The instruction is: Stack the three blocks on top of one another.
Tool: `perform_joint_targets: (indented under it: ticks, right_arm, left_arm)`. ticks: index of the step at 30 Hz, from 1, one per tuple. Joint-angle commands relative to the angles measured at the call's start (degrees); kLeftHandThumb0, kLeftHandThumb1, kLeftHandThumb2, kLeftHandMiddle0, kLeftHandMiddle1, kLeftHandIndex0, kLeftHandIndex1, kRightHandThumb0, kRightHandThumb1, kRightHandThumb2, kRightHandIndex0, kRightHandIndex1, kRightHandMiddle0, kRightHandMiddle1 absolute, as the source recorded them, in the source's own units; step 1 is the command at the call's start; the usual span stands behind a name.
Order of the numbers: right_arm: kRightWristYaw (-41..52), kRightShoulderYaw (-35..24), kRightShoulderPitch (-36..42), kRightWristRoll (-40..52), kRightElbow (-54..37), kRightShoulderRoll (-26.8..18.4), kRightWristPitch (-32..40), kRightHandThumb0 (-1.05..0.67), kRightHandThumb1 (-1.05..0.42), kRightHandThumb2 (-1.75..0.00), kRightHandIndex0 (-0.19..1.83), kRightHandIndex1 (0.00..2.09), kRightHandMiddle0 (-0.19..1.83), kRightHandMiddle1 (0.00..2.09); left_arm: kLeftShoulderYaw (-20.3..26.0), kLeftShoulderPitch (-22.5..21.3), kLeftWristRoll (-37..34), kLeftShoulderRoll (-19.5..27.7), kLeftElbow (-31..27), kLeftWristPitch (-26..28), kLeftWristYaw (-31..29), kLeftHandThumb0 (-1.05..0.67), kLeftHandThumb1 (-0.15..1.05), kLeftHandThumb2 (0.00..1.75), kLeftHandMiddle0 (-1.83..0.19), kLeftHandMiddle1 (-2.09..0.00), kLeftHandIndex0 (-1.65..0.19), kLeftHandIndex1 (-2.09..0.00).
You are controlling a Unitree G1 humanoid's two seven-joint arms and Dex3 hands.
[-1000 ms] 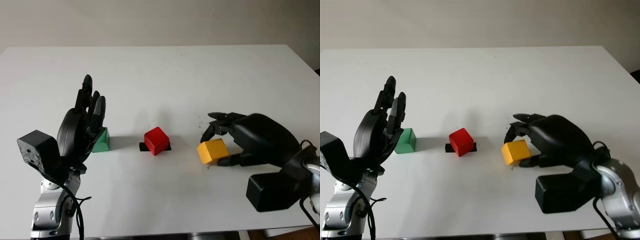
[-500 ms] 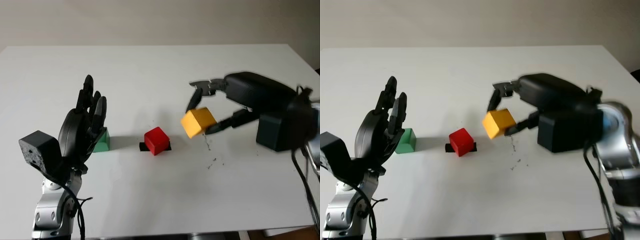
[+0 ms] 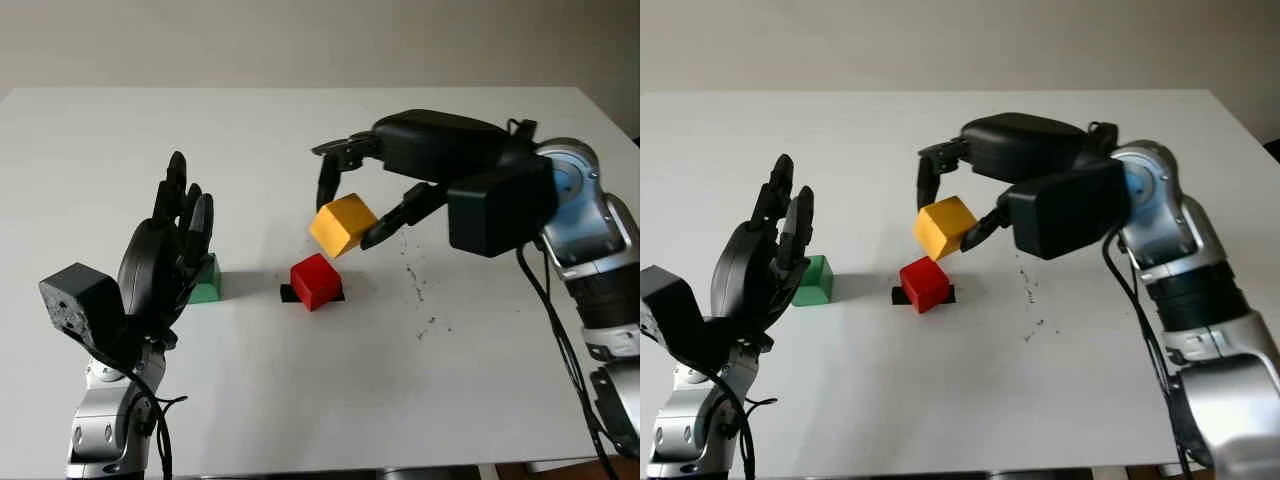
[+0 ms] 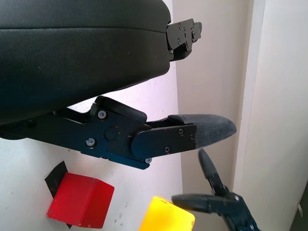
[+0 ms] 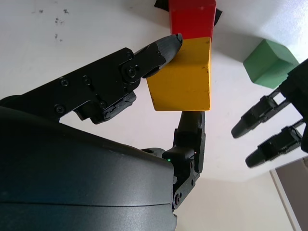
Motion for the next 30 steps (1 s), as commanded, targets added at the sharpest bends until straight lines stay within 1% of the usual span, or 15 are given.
perform_joint_targets:
  ticks: [1, 5, 9, 16, 22, 30]
  right_arm:
    - [0.6, 1.2, -2.1, -0.9, 0.2, 1.0, 1.2, -0.42, -0.91, -0.05, 0.29, 0.05, 0.42, 1.44]
    - [0.9, 2.4, -2.5, -2.9, 0.2, 1.8, 1.9, -0.42, -0.92, -0.05, 0.28, 0.05, 0.42, 1.45]
    - [0.6, 3.8, -2.6, -4.8, 1.5, 2.4, 0.3, -0.43, -0.91, -0.05, 0.30, 0.06, 0.46, 1.46]
    - [2.4, 5.0, -2.7, -5.0, 3.1, 2.7, -0.4, -0.42, -0.93, -0.06, 0.27, 0.05, 0.39, 1.51]
    - [3.4, 5.7, -2.3, -4.6, 2.9, 3.3, 0.2, -0.42, -0.94, -0.06, 0.28, 0.05, 0.38, 1.52]
    - [4.3, 6.4, -2.4, -4.7, 3.6, 4.6, 0.0, -0.40, -0.96, -0.06, 0.24, 0.04, 0.34, 1.54]
  left_arm:
    - [0.0, 0.2, 0.1, -0.2, -0.5, -0.6, 0.0, -0.74, 1.05, 0.53, 0.19, -0.05, 0.19, -0.04]
    - [-0.2, 0.2, 0.3, -0.4, -0.7, -0.4, 0.3, -0.74, 1.05, 0.53, 0.19, -0.05, 0.19, -0.03]
    - [-0.4, 0.3, 0.5, -0.8, -0.6, -0.7, 0.6, -0.73, 1.05, 0.54, 0.19, -0.05, 0.19, -0.03]
    - [-0.6, 0.6, 0.9, -1.3, -0.9, -0.9, 1.1, -0.74, 1.05, 0.54, 0.19, -0.05, 0.19, -0.04]
    - [-0.8, 1.1, 1.3, -1.7, -1.6, -0.8, 1.8, -0.74, 1.05, 0.54, 0.18, -0.06, 0.18, -0.04]
    - [-0.8, 1.6, 1.0, -1.7, -1.9, -0.8, 1.6, -0.74, 1.05, 0.54, 0.18, -0.05, 0.19, -0.04]
